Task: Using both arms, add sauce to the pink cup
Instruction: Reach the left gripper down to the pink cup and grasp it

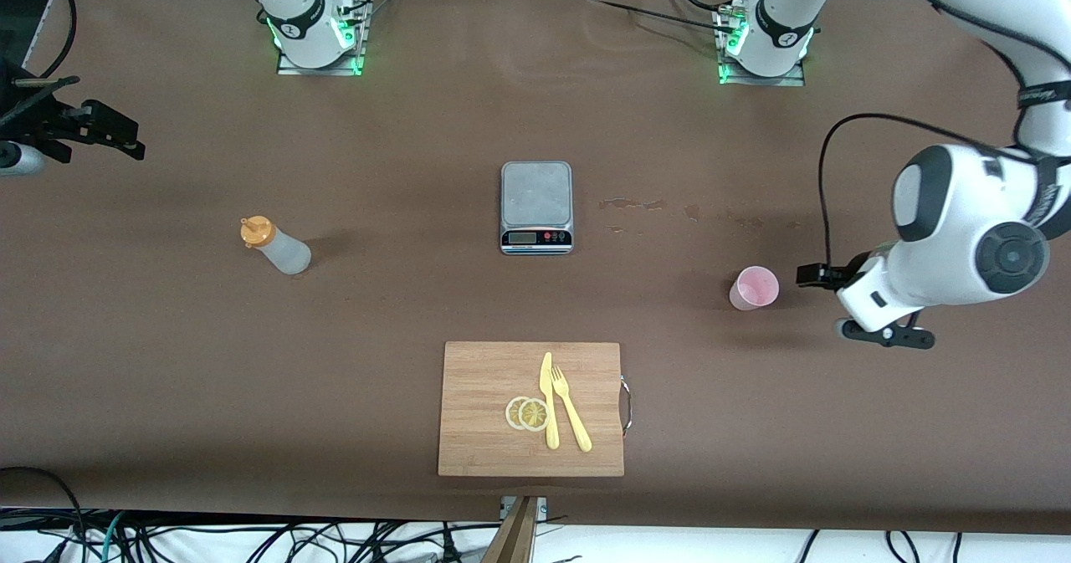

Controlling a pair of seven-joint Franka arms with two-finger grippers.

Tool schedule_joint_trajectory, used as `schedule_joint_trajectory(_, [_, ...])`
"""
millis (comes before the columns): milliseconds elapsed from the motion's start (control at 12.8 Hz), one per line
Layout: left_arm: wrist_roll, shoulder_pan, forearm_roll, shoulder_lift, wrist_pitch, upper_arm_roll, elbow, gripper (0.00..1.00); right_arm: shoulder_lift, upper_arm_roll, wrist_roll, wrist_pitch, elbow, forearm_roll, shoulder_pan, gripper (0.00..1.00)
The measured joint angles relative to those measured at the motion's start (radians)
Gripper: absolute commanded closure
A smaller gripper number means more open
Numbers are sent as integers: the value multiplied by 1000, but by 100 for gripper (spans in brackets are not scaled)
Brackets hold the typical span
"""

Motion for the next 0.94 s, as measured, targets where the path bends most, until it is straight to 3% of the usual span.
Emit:
schedule_joint_trajectory(391, [0,-23,0,6,268,-1,-208,5,0,0,0,0,0,0,0,0])
schedule_joint_trajectory(548, [0,-23,0,13,334,0,-246,31,0,0,0,0,0,0,1,0])
schedule_joint_trajectory(704, [0,-23,0,29,358,0,-260,78,0,0,0,0,0,0,1,0])
schedule_joint_trajectory(861, [0,-23,0,33,361,0,-260,99,0,0,0,0,0,0,1,0])
schedule_joint_trajectory(939, [0,-23,0,33,361,-1,-259,100,0,0,0,0,0,0,1,0])
